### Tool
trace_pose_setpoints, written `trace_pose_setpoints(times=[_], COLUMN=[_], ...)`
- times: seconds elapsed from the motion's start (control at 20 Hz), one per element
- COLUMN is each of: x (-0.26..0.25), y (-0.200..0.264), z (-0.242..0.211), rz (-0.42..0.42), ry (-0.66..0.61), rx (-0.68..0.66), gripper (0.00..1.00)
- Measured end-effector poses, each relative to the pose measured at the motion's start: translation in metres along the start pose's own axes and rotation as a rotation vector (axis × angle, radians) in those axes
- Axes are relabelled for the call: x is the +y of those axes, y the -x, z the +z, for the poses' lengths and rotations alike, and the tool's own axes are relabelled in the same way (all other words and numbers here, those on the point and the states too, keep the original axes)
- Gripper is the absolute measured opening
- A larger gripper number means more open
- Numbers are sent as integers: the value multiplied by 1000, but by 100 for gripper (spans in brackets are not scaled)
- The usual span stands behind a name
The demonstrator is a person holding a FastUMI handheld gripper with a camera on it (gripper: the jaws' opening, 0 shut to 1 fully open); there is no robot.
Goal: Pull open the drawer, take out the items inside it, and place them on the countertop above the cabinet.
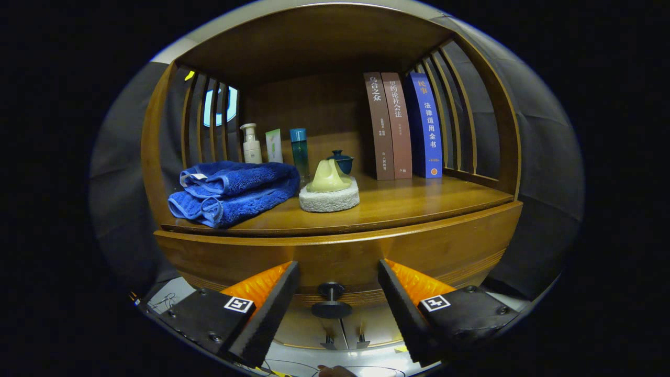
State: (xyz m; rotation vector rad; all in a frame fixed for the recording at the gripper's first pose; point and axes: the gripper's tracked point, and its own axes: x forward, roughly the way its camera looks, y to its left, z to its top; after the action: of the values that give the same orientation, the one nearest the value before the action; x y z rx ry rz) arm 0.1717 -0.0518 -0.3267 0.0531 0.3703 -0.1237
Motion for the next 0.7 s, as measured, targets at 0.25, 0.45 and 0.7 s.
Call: trace_pose_setpoints(times=[0.25,0.45,0.7], x=[1,0,-7], y=[-2,-1,36], z=[0,-2,11], rz=[-10,-16,-28], ry=[11,14,-5], rx=[-8,15,-20], gripper=[100,100,100])
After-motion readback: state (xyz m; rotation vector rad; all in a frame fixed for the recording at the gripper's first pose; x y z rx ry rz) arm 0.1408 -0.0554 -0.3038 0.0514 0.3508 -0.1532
